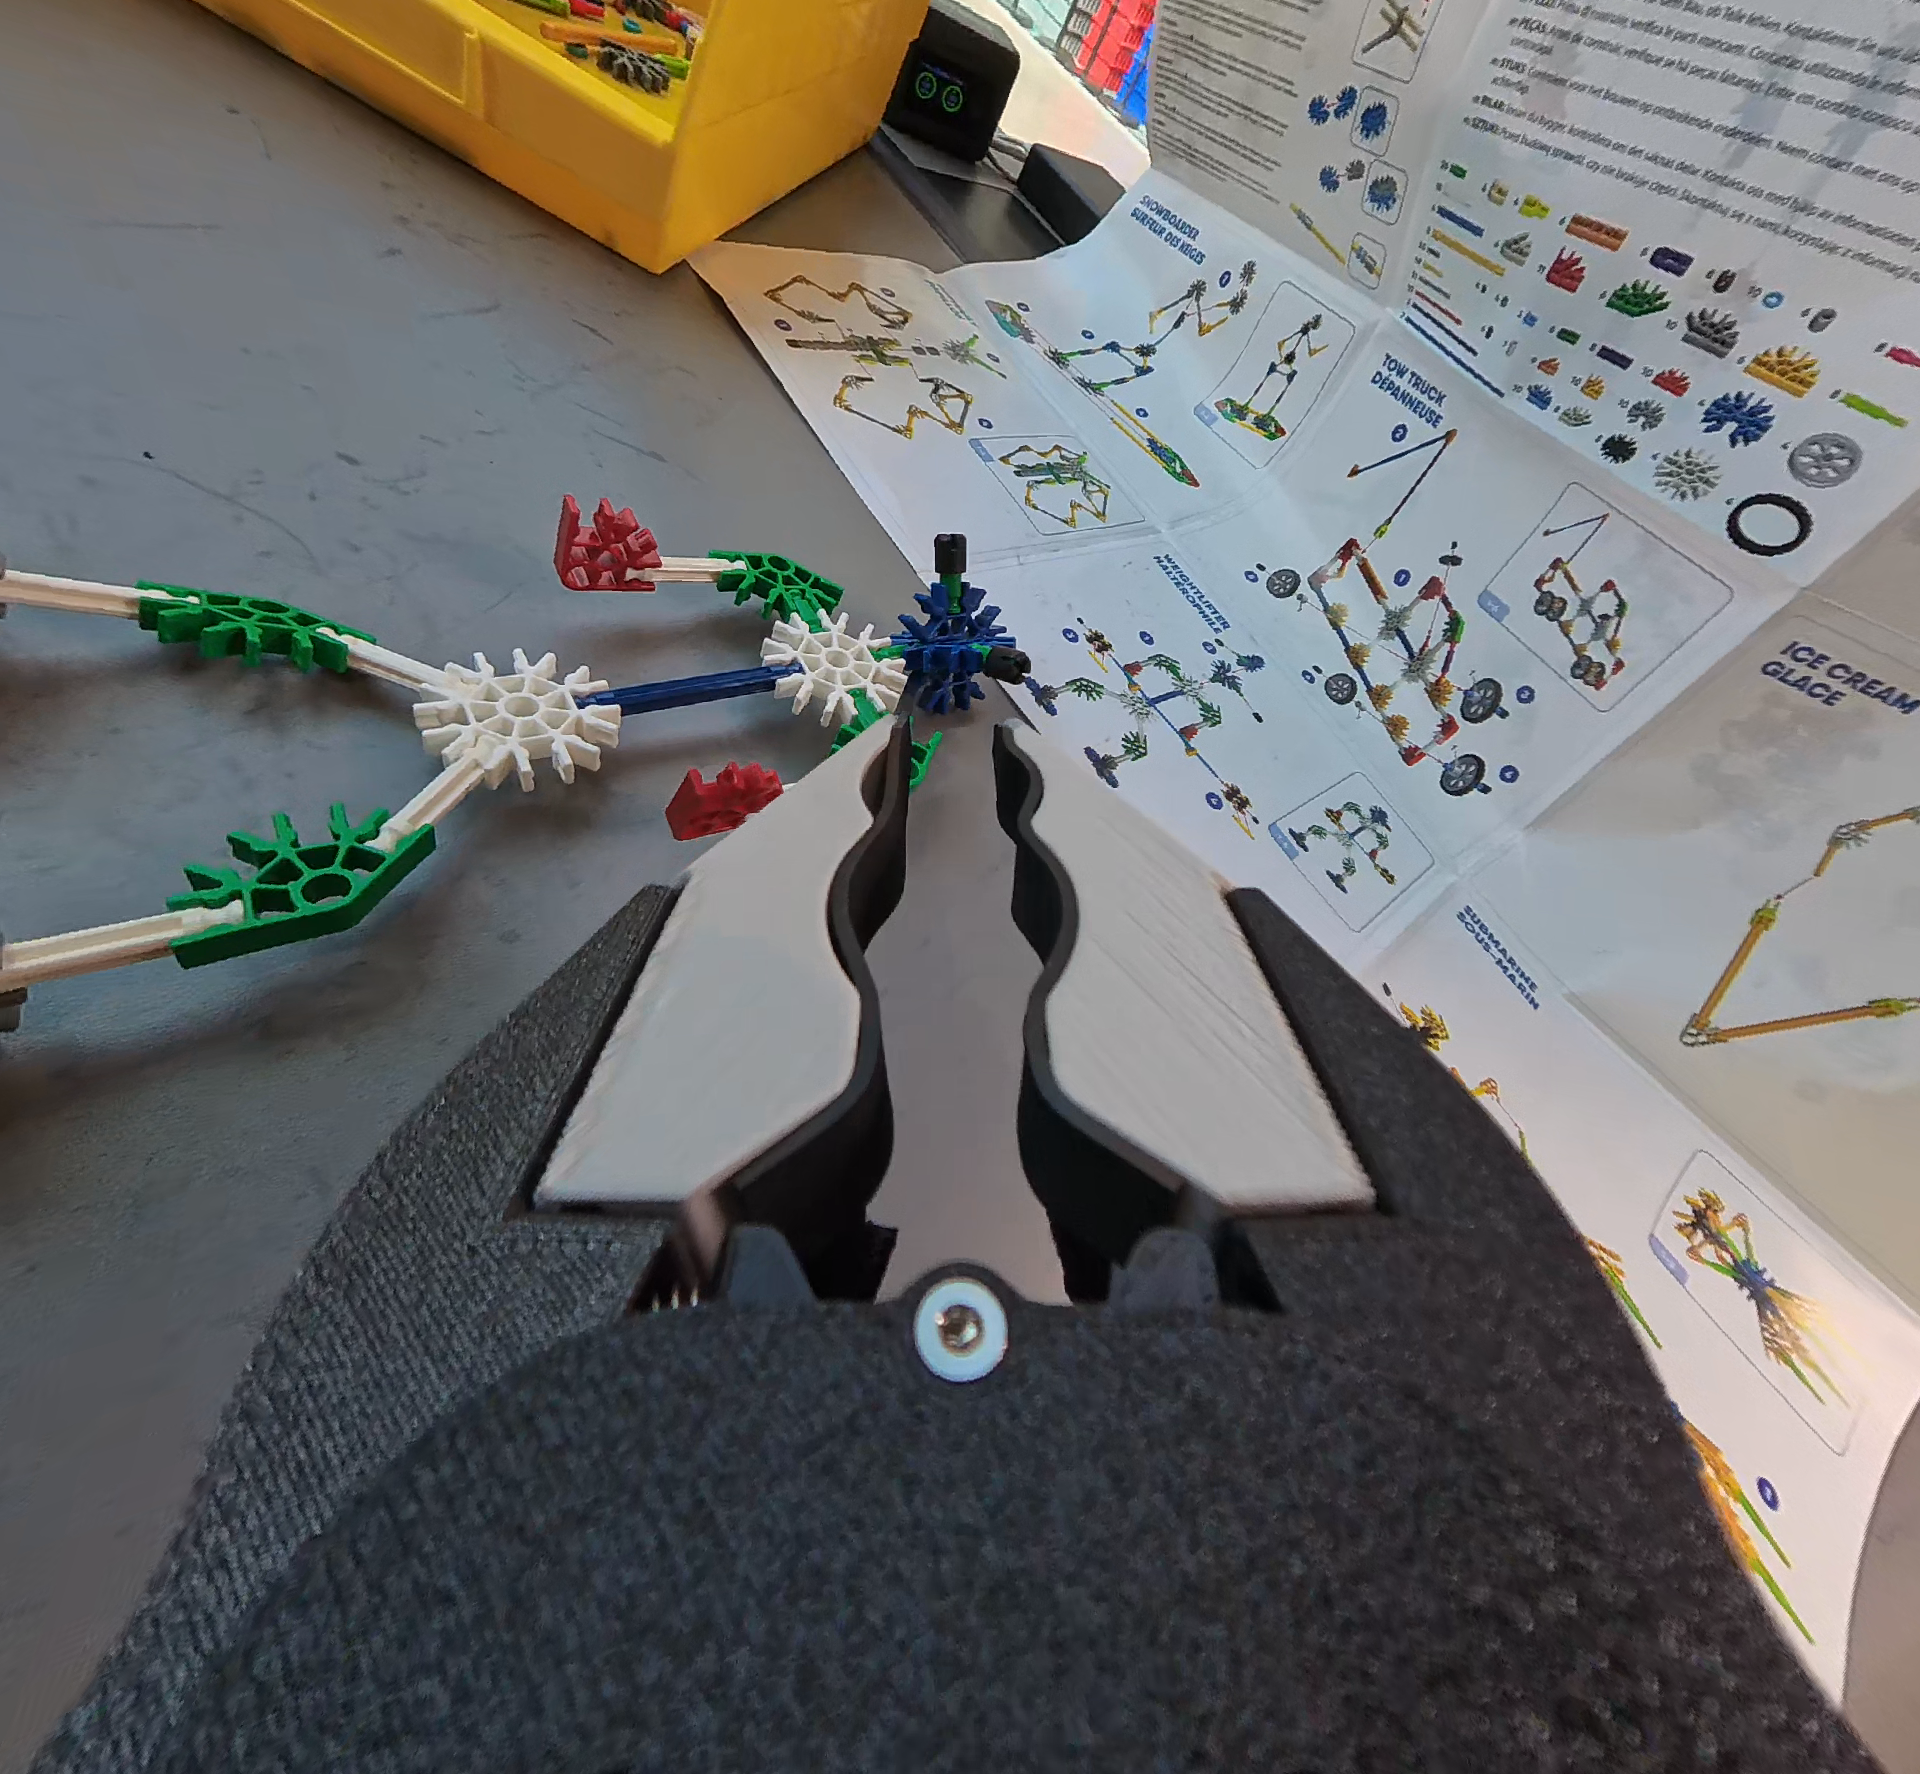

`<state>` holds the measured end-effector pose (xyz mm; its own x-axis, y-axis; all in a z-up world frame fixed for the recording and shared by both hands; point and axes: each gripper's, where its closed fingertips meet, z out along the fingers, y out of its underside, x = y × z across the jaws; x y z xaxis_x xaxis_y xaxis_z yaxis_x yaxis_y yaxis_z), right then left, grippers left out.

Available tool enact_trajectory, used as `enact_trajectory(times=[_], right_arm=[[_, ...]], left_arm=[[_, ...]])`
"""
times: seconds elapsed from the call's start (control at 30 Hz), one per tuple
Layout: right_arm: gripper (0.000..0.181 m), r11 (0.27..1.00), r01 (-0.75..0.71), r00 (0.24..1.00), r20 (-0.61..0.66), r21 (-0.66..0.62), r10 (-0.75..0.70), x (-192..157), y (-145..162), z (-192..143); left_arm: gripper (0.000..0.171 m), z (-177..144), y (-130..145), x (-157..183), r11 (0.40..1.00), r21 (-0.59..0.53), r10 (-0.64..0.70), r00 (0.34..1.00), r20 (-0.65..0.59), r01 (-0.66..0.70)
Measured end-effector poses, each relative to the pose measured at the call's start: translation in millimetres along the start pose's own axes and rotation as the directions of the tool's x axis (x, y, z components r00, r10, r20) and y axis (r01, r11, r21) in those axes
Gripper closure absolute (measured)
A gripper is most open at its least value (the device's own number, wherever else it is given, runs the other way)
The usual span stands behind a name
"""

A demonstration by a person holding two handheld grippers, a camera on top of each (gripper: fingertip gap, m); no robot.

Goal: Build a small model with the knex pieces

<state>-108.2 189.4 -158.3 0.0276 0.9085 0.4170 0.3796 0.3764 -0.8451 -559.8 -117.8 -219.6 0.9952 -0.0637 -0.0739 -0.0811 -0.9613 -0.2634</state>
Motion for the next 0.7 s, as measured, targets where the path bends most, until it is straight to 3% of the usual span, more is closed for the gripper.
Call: enact_trajectory(times=[0.17,0.3,0.4,0.5,0.6,0.7], right_arm=[[0.167,1.0,0.012,1.0,0.008,-0.006,-0.012,-2.5,0.7,0.8],[0.167,1.0,-0.004,1.0,0.016,-0.001,0.004,-1.7,0.1,0.3],[0.167,1.0,-0.026,0.999,0.026,0.009,0.026,-0.2,-1.3,-0.8],[0.167,0.995,-0.095,0.994,0.061,0.024,0.093,4.4,-3.7,-2.9],[0.162,0.979,-0.195,0.973,0.14,0.065,0.185,8.5,-10.2,-9.0],[0.16,0.947,-0.277,0.945,0.224,0.161,0.239,6.3,-26.4,-22.4]], left_arm=[[0.17,-24.1,-10.4,8.4,0.981,0.164,0.097,0.994,0.049,-0.104],[0.17,-80.9,-31.6,13.1,0.894,0.34,0.185,0.931,0.315,-0.293],[0.17,-124.3,-40.0,26.1,0.839,0.357,0.198,0.841,0.503,-0.411],[0.17,-157.7,-55.8,54.7,0.785,0.396,0.18,0.787,0.59,-0.476],[0.17,-172.9,-82.5,96.5,0.744,0.467,0.157,0.804,0.573,-0.478],[0.17,-178.9,-130.4,166.4,0.61,0.653,0.175,0.88,0.442,-0.449]])
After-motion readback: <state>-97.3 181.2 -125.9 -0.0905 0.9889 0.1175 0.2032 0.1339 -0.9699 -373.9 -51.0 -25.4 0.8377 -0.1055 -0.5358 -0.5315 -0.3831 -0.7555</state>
